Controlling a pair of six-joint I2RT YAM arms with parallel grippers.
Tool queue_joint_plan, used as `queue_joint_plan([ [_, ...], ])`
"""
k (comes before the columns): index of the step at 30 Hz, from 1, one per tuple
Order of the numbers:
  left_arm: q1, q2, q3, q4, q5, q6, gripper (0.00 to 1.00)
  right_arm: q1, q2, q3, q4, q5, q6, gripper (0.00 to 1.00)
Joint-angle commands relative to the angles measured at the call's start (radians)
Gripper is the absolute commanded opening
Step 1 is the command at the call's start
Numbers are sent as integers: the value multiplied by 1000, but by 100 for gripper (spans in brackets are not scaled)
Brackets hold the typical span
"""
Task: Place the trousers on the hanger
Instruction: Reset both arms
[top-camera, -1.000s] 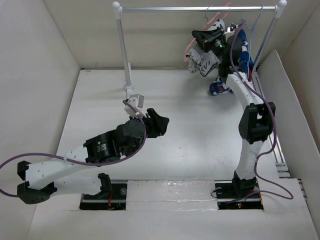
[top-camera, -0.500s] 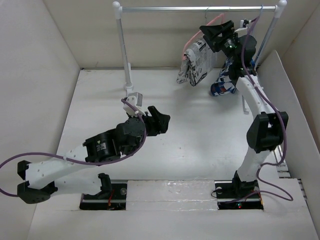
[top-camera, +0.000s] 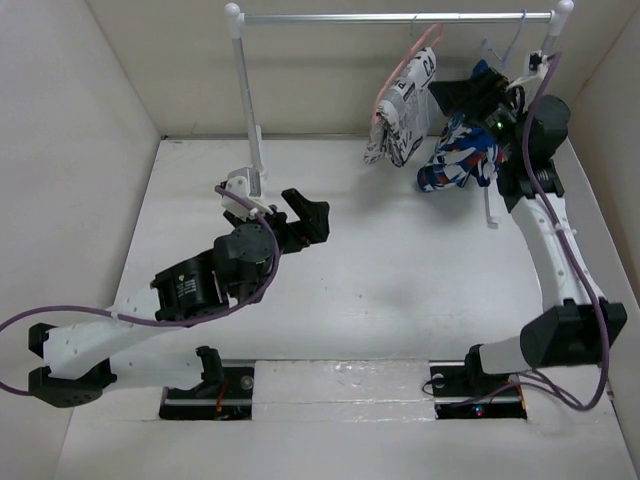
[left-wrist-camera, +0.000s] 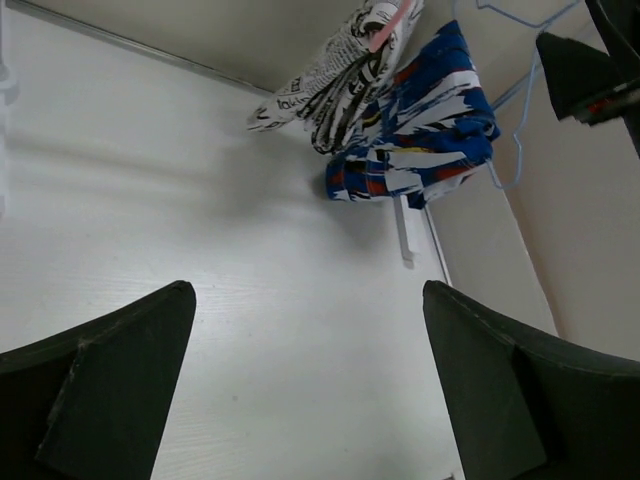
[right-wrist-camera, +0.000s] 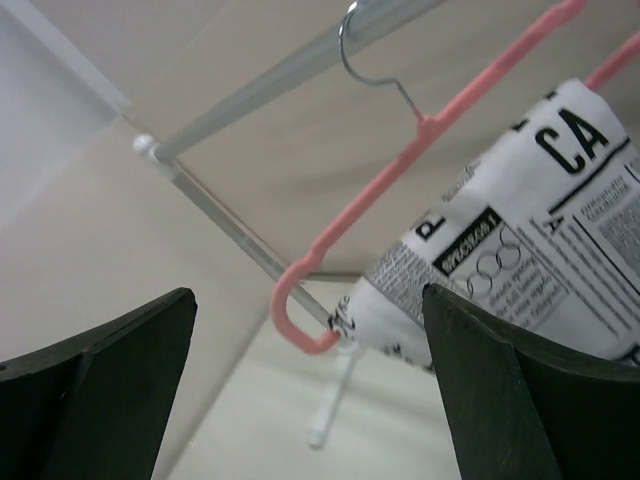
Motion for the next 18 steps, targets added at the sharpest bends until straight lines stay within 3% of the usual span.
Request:
queue_joint_plan([
  [1,7,16,-15,-14,-74,29,95,-5,-161,-84,-100,-73,-209,100],
  [3,59,45,-47,-6,9,23,97,30,-246,-165,-160,-71,-304,100],
  [5,219,101,-83,12,240,8,97,56,-392,-320,-209,-49,-390,100],
  [6,305,119,-137,17,445,-15,96,68,-445,-373,-256,-33,-411,100],
  [7,411,128,-164,26,493,-29,93,79,-497,-480,-291,-16,-434,100],
  [11,412,50,-222,62,478,8,94,90,-834,-682,-573,75,-560,100],
  [15,423,-68,-325,51,530,25,99,81,-1097,-763,-828,203,-573,100],
  [18,432,-126,-423,32,591,-30,99,81,-1184,-803,-944,278,-571,100],
])
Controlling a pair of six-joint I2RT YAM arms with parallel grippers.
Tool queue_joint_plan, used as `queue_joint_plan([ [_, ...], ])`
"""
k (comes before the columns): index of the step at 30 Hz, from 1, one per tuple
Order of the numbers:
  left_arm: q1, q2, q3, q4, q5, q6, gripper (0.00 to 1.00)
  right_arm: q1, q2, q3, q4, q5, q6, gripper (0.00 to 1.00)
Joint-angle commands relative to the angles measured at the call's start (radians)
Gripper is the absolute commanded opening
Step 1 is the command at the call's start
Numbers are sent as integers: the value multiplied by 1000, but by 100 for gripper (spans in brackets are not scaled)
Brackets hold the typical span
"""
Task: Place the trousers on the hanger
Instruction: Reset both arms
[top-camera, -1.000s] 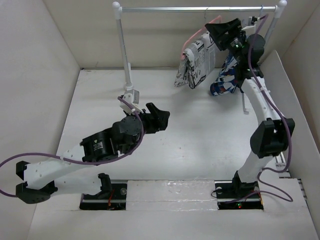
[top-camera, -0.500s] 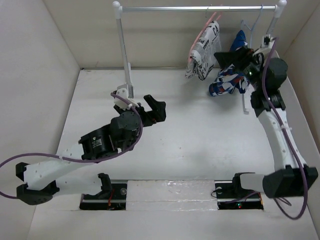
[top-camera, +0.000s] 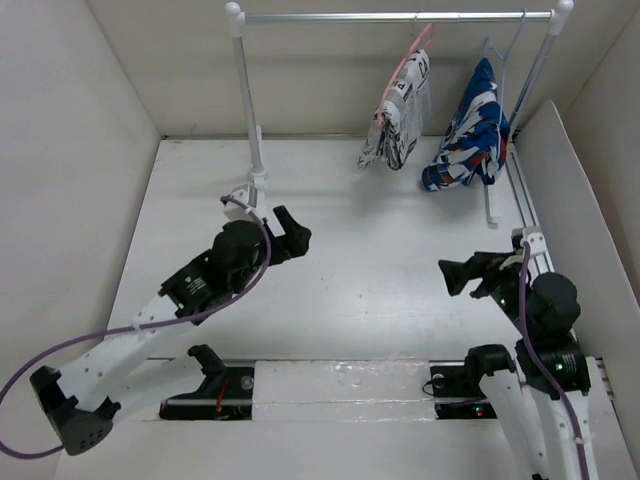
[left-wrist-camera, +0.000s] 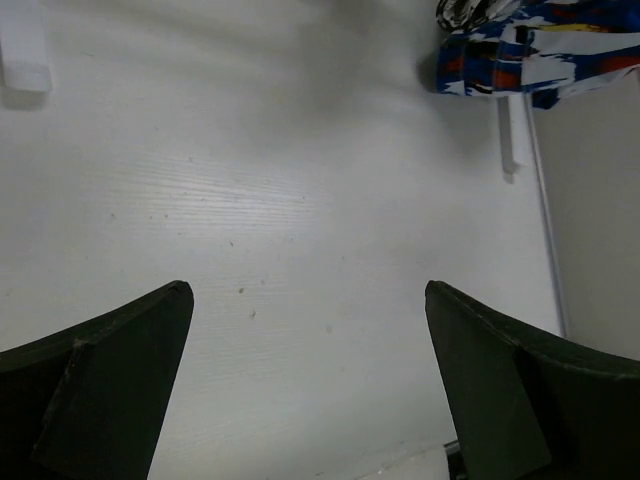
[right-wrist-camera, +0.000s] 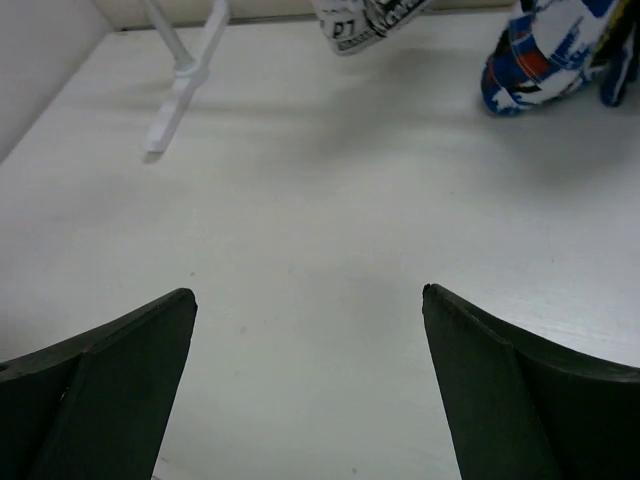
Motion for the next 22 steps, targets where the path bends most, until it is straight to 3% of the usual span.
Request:
queue_joint_plan([
  [1,7,-82,-97,11,107,-50,99,-4,-63,-46,-196,138,-45,100],
  [6,18,-127,-216,101,228,-104,99,-4,26,-108,-204,126,-60,100],
  [22,37,-110,-187,107,179,-49,98,-4,178,96,-211,201,-123,100],
])
